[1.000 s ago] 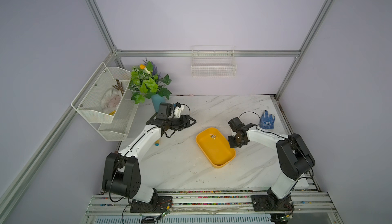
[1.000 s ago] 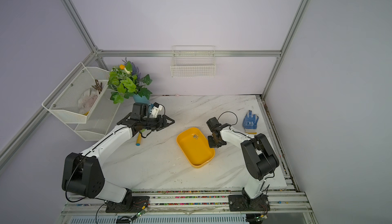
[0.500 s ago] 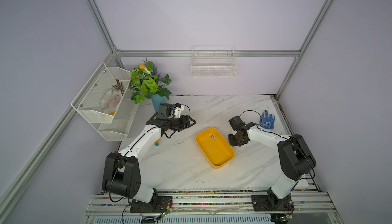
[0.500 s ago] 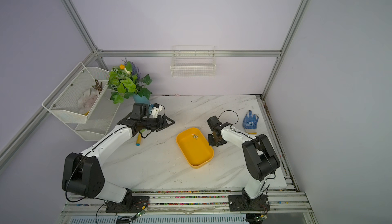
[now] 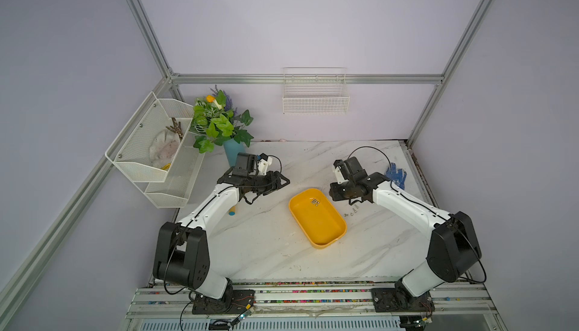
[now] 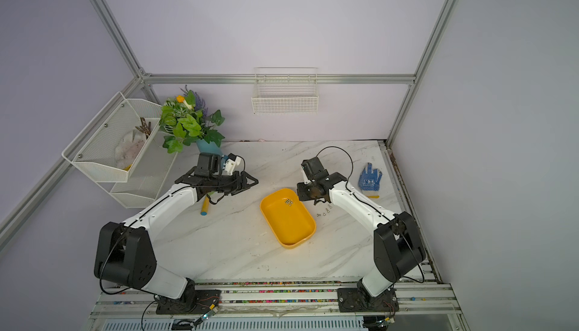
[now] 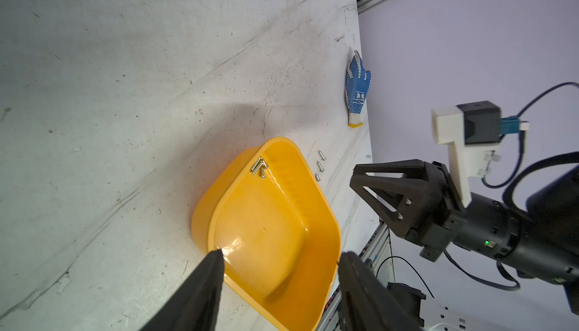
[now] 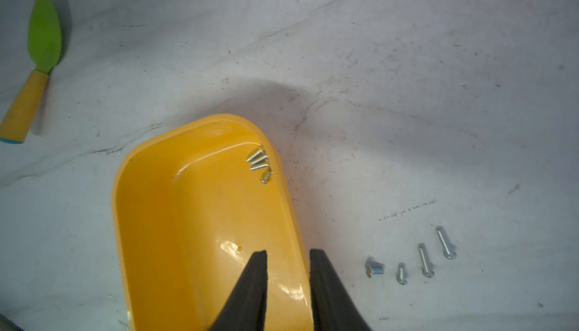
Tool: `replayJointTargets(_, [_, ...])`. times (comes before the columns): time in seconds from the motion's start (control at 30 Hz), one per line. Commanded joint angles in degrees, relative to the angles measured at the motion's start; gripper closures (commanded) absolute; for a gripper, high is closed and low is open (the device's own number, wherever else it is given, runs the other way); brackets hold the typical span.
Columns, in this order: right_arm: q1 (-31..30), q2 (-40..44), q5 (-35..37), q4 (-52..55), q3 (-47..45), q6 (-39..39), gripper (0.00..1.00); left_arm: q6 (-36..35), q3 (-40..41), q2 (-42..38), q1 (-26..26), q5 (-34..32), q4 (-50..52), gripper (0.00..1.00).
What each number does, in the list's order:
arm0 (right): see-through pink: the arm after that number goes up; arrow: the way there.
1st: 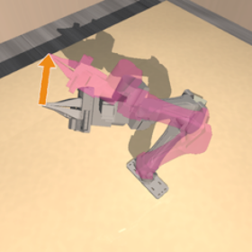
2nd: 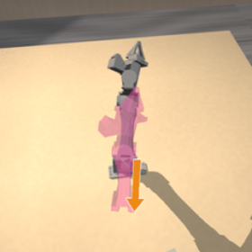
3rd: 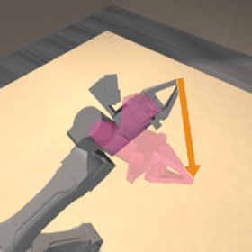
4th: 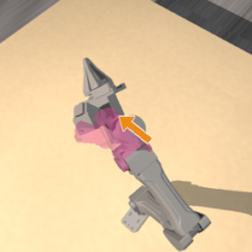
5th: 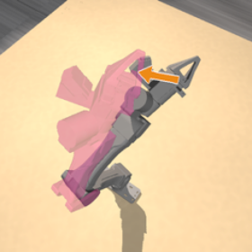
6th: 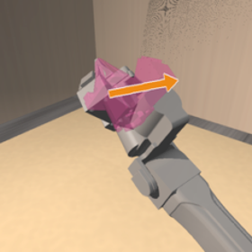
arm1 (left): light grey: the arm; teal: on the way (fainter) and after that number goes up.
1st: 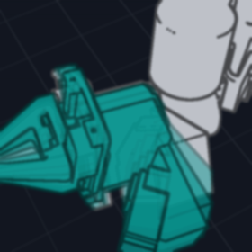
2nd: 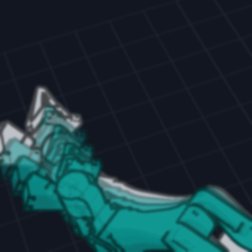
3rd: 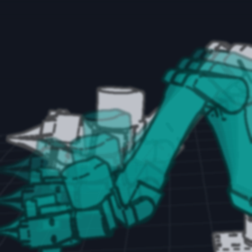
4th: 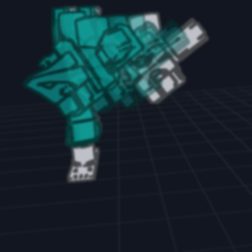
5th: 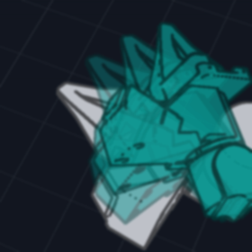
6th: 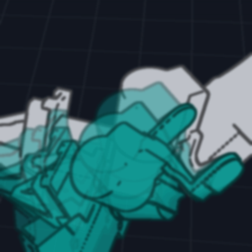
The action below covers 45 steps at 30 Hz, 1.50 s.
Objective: Take out the screws from the storage box
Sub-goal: Pick up the screw from the storage box.
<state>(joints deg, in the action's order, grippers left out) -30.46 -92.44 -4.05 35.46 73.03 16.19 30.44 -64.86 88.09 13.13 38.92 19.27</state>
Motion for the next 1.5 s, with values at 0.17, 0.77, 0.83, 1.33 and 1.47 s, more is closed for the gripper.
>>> replayJointTargets(0.17, [-6.2,-12.5,2.8,-2.9,5.3,-0.9,0.65,2.0,1.7,4.8,-0.4,0.5,-5.1,0.37])
replayJointTargets(0.77, [-8.8,-20.9,12.3,-2.9,7.4,-3.0,0.62,0.8,3.6,4.6,-0.3,0.9,-5.1,0.38])
replayJointTargets(0.83, [-8.9,-21.3,13.1,-2.6,7.5,-3.1,0.64,0.8,3.6,4.5,-0.3,1.0,-5.0,0.37])
replayJointTargets(1.33, [-8.9,-23.7,13.6,-4.4,6.2,-1.9,0.71,0.1,3.9,4.4,-0.4,0.7,-4.2,0.37])
replayJointTargets(1.47, [-8.9,-24.6,12.9,-4.2,7.2,-1.6,0.74,-0.9,3.5,4.5,-0.3,0.5,-3.0,0.37])
